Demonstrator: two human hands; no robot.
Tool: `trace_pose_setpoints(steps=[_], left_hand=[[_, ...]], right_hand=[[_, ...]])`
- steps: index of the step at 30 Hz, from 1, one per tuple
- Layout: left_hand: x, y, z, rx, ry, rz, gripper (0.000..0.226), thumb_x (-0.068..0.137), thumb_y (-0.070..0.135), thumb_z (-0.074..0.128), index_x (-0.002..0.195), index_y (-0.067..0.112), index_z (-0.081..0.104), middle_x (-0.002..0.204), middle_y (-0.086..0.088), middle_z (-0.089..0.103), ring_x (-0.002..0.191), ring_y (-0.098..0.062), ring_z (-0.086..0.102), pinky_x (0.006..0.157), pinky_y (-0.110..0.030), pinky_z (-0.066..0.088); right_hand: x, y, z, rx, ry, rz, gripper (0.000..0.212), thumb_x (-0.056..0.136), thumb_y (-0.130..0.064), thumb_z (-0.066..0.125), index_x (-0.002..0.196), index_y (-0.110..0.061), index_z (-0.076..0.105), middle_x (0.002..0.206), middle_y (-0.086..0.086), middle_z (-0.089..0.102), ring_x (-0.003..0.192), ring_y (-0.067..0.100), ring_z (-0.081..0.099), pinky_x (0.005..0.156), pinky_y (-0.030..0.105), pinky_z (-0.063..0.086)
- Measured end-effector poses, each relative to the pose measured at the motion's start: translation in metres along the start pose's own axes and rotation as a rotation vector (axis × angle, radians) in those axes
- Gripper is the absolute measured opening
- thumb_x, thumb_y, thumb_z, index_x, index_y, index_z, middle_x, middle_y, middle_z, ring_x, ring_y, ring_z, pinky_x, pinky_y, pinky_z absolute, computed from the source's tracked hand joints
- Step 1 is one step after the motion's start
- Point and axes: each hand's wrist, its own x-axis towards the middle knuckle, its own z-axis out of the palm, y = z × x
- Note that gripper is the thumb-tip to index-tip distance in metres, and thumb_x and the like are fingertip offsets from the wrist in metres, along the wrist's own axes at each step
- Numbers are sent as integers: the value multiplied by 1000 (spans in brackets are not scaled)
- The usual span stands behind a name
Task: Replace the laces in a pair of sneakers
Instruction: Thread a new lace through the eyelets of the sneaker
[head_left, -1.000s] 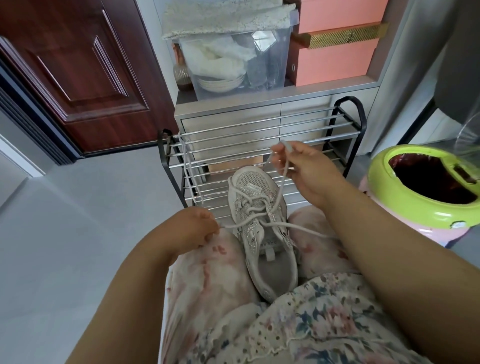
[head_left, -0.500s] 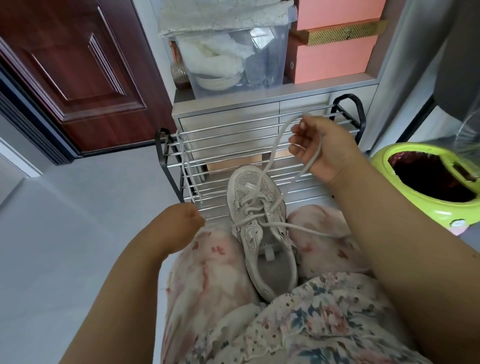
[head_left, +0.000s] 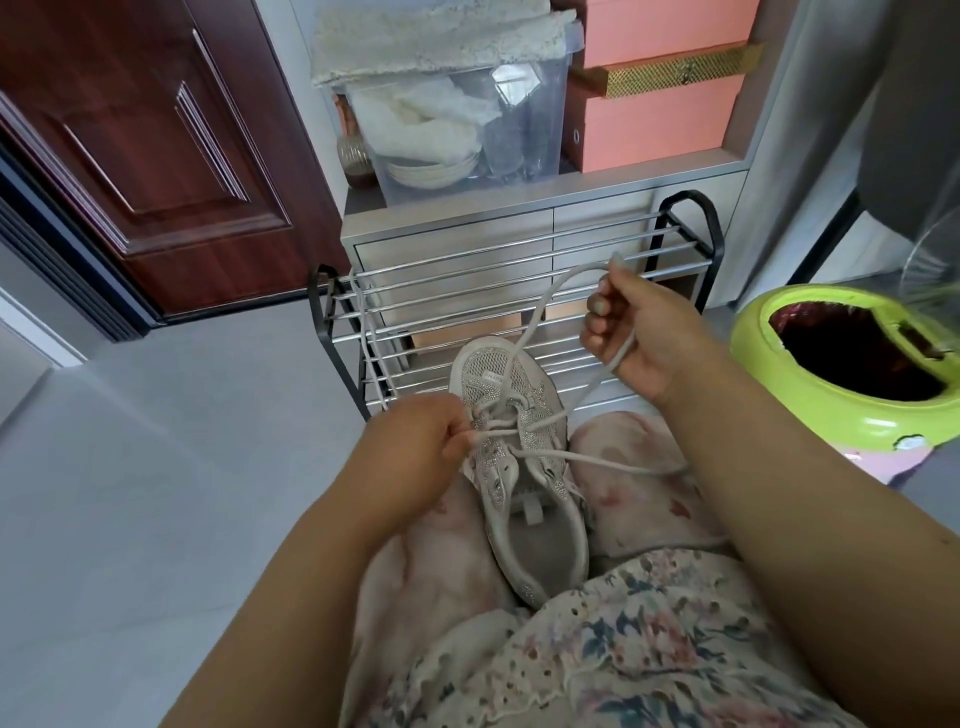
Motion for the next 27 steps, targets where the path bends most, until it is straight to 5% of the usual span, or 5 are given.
trace_pose_setpoints(steps=[7,10,14,17,27], left_hand=[[-24,-73,-59,254,42,-301,29,93,30,57,66,21,49,68,2,55,71,-22,52,68,-37,46],[-23,-80,-59,356,-116,-487,24,94,32,55,78,14,57,79,-6,59,80,-26,55,76,-39,50],[-10,-46,-28,125,-70,-280,18,93,25,56,104,13,65,107,-6,62,102,-26,55,90,-38,45],[-1,-8,-8,-94,-23,-126,20,91,37,59,92,19,67,95,2,63,90,-17,59,81,-38,49],[-5,-10,-10,48,-122,-58,24,91,36,57,78,16,60,79,1,61,76,-18,57,71,-36,48]], right_hand=[[-2,-1,-12,-138,18,89,32,96,-27,52,68,-11,52,45,-2,37,45,13,39,50,27,46],[-8,4,-13,-333,-33,197,30,95,-25,54,69,-10,55,43,-3,33,44,13,35,50,27,46],[-11,8,-9,-437,-107,217,31,96,-25,52,69,-8,54,43,-3,27,40,12,30,49,27,43],[-11,8,-7,-426,-115,214,32,96,-25,50,69,-8,54,43,-3,27,38,12,30,48,26,44],[-12,9,-6,-382,-71,230,32,93,-23,56,64,-12,49,44,-2,33,42,13,35,53,29,51]])
